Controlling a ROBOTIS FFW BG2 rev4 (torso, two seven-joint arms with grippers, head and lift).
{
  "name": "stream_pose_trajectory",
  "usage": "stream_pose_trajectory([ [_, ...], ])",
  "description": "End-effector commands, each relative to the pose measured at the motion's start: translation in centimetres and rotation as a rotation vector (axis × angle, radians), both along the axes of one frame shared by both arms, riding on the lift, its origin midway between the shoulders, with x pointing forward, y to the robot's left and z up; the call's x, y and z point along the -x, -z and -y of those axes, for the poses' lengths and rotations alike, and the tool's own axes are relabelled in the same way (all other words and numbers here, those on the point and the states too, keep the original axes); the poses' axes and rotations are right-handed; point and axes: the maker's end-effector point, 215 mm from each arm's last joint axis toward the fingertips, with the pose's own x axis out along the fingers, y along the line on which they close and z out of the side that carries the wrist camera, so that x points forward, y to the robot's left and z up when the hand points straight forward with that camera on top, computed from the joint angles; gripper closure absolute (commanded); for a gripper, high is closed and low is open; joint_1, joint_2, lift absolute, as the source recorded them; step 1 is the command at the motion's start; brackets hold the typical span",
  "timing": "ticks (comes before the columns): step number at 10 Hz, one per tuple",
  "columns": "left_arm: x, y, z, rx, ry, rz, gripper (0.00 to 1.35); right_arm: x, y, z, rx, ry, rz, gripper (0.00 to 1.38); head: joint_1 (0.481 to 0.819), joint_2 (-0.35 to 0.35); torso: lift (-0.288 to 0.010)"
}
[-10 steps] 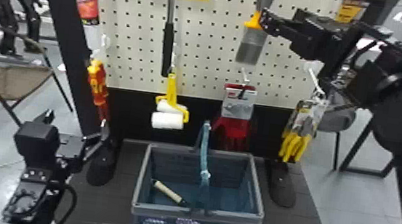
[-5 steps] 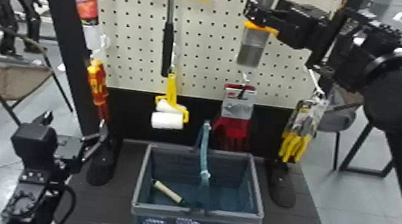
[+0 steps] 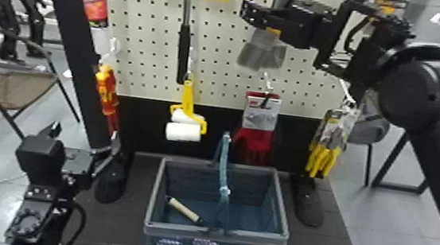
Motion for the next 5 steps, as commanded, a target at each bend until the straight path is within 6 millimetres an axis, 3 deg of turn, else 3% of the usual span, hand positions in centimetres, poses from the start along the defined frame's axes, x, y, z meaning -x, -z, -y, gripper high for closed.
stream_pose_trajectory([
  [1, 0.1, 0.3, -0.2, 0.000, -0.001, -0.005, 0.12, -0.5, -0.3, 0.1, 0.039, -0.004, 0.037, 0.12, 0.549, 0.000, -0.100],
  [3, 0.3, 0.4, -0.5, 0.006, -0.003, -0.001, 0.12, -1.2, 0.0, 1.0, 0.056, 0.007, 0.058, 0.20, 0.549, 0.000, -0.100],
  [5, 0.5, 0.4, -0.9, 0.006, -0.010, 0.001, 0.12, -1.9, 0.7, 1.7, 0.074, 0.029, 0.052, 0.87, 0.549, 0.000, -0.100],
])
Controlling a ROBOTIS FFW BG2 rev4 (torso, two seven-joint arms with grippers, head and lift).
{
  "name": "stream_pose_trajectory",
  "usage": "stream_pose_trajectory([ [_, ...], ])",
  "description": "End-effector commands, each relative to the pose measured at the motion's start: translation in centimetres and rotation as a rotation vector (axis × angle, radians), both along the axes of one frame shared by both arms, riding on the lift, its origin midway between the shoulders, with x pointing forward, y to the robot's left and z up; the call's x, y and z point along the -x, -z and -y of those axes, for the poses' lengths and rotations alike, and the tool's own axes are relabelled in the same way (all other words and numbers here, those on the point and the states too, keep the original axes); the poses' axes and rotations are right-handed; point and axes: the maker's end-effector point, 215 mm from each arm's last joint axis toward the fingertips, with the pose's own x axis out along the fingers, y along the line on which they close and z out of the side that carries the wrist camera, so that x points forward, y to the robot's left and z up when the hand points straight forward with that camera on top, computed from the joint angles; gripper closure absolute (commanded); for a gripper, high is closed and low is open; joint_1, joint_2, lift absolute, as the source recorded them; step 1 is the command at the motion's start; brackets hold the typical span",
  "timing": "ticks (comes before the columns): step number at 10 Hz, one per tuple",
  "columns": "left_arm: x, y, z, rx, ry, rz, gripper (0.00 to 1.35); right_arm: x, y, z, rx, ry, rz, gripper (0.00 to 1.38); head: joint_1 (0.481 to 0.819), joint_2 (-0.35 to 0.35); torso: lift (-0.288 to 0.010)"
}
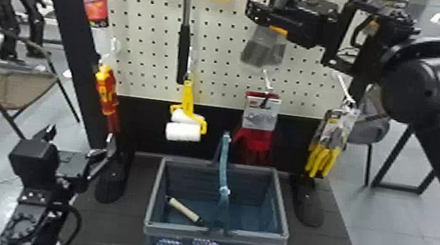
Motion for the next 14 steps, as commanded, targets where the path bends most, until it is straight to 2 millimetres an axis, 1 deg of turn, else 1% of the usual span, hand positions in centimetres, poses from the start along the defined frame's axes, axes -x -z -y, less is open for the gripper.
stream_pose_trajectory([
  [1, 0.07, 0.09, 0.02, 0.002, 0.001, -0.001, 0.12, -0.42, 0.74, 0.37, 0.014, 0.013, -0.014, 1.06, 0.549, 0.000, -0.100],
  [2, 0.03, 0.02, 0.11, 0.002, 0.002, 0.000, 0.12, -0.61, 0.71, 0.54, 0.018, 0.020, -0.006, 1.29, 0.549, 0.000, -0.100],
  [5, 0.08, -0.08, 0.05, 0.002, 0.001, 0.002, 0.12, -0.89, -0.08, 0.92, 0.020, 0.035, 0.015, 1.29, 0.549, 0.000, -0.100],
  [13, 0.15, -0.15, -0.13, 0.005, -0.001, 0.006, 0.12, -0.99, -0.10, 1.05, 0.018, 0.038, 0.022, 1.28, 0.549, 0.000, -0.100],
  [14, 0.15, -0.15, -0.13, 0.005, -0.001, 0.006, 0.12, -1.01, -0.13, 1.07, 0.016, 0.038, 0.023, 1.25, 0.549, 0.000, -0.100],
])
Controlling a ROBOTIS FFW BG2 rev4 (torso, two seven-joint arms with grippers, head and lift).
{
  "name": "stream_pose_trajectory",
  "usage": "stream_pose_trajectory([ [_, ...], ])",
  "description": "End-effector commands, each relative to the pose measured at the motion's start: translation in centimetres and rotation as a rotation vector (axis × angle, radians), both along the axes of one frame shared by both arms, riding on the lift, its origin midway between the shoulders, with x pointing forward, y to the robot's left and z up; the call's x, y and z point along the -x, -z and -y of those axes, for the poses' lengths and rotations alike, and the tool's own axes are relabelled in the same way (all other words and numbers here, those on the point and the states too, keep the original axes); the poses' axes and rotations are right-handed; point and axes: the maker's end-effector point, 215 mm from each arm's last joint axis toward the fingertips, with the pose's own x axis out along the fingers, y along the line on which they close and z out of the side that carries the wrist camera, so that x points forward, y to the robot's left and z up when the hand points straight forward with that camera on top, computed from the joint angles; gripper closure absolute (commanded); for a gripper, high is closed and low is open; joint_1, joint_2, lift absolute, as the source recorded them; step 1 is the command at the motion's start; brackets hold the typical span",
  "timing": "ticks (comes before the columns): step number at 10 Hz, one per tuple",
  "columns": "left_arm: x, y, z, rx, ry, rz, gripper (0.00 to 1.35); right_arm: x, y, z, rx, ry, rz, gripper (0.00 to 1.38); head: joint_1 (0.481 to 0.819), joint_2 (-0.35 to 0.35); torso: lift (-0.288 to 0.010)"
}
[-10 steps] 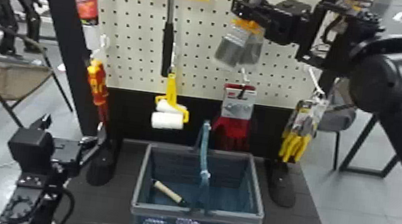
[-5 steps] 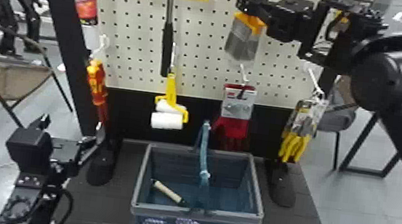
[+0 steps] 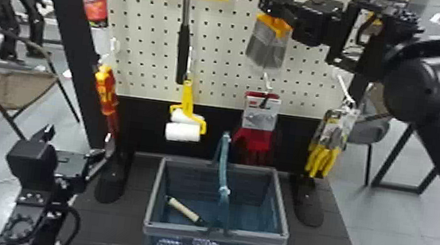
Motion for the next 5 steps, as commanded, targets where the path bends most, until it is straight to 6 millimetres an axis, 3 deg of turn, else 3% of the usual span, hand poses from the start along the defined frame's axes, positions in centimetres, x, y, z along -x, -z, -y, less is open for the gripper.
stream_pose_trajectory([
  [1, 0.00, 0.00, 0.00, 0.000, 0.000, 0.000, 0.12, -0.02, -0.02, 0.03, -0.002, 0.000, 0.001, 1.25, 0.549, 0.000, -0.100],
  [4, -0.01, 0.05, -0.01, 0.000, 0.000, -0.002, 0.12, -0.05, -0.05, 0.07, -0.006, 0.000, 0.001, 1.23, 0.549, 0.000, -0.100],
  [5, -0.01, 0.05, -0.01, 0.000, 0.000, -0.002, 0.12, -0.02, -0.09, 0.05, -0.007, -0.002, 0.003, 1.11, 0.549, 0.000, -0.100],
])
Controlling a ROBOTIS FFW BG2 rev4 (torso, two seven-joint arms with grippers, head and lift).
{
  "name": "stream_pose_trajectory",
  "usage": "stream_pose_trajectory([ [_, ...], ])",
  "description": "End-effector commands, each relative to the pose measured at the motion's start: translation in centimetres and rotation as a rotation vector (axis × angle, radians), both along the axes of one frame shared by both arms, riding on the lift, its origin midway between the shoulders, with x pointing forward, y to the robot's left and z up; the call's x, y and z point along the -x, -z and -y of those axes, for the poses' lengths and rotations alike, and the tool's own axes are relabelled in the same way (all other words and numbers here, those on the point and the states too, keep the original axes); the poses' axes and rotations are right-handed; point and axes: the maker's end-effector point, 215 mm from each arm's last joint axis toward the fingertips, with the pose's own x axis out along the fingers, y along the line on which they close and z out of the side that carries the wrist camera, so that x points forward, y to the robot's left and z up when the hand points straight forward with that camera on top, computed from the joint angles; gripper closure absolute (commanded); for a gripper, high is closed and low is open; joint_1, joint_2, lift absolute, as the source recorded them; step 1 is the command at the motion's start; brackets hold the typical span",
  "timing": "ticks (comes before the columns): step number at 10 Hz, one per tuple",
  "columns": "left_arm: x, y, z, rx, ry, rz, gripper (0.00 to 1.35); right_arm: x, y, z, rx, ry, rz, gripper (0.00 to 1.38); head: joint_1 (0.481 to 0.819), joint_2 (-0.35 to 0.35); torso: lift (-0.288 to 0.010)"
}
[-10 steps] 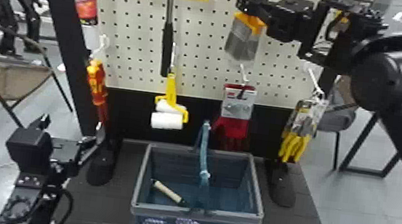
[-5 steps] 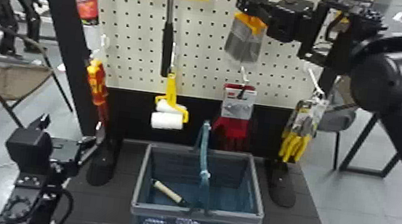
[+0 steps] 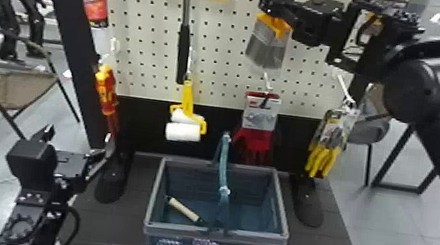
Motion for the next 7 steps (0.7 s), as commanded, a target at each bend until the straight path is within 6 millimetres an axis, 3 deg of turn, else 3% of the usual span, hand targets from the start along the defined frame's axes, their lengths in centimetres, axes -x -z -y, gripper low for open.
stream_pose_trajectory([
  [1, 0.0, 0.0, 0.0, 0.000, 0.001, 0.000, 0.12, 0.0, 0.0, 0.1, -0.002, 0.000, 0.002, 1.09, 0.549, 0.000, -0.100],
  [3, 0.0, -0.1, 0.0, 0.002, 0.001, 0.001, 0.12, 0.0, -0.1, 0.1, -0.002, 0.001, 0.005, 0.66, 0.549, 0.000, -0.100],
  [5, 0.0, 0.0, -0.1, 0.003, -0.001, 0.000, 0.12, -0.2, 0.0, 0.3, 0.002, 0.008, 0.006, 0.03, 0.549, 0.000, -0.100],
  [7, 0.1, 0.2, -0.1, 0.005, -0.001, -0.003, 0.12, -0.3, -0.1, 1.1, -0.005, 0.024, 0.011, 0.01, 0.549, 0.000, -0.100],
])
